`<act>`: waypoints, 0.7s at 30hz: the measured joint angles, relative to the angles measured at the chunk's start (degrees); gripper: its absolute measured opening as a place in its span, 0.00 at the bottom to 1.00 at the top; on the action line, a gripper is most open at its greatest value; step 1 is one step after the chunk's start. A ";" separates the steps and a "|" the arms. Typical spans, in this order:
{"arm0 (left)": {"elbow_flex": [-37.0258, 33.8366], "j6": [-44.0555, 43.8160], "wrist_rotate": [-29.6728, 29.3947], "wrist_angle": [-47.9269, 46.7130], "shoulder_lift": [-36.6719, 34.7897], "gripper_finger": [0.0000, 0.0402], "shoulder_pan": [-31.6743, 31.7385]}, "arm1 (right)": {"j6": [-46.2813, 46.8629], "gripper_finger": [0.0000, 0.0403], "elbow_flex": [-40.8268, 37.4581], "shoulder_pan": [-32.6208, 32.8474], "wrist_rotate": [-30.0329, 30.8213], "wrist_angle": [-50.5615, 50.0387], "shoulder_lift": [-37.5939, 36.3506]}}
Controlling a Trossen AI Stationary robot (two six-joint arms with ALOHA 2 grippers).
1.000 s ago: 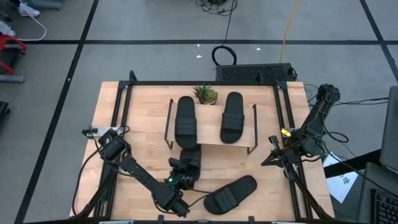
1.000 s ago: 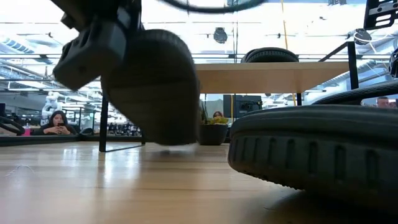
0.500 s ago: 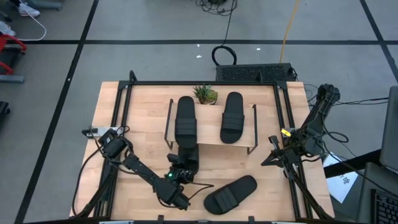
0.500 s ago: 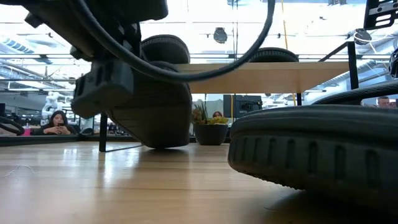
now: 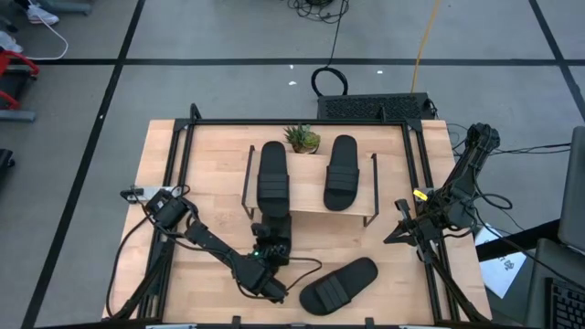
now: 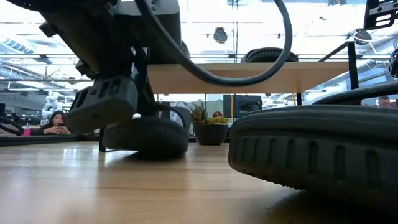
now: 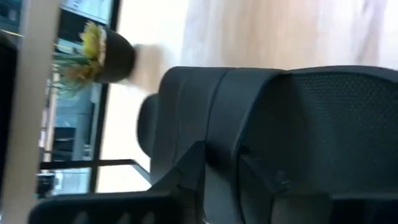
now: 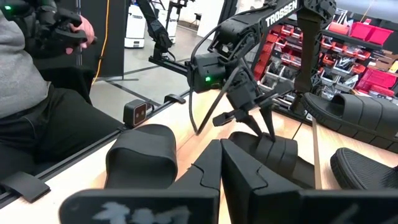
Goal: Pick and place slides into the shelf
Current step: Put the black slide under the shelf, then adjust the shelf
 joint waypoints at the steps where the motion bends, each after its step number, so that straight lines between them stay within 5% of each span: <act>1: 0.00 -0.05 0.82 0.19 0.00 0.19 0.00 | 0.00 0.00 0.00 -0.01 0.00 0.00 0.01; 11: 1.30 0.47 6.91 0.37 -0.15 0.44 0.52 | 0.04 0.00 0.00 0.00 -0.02 0.00 0.00; 21: 12.16 15.29 8.57 -0.96 -0.04 0.53 -2.96 | 0.07 0.00 0.00 0.00 -0.02 0.00 0.00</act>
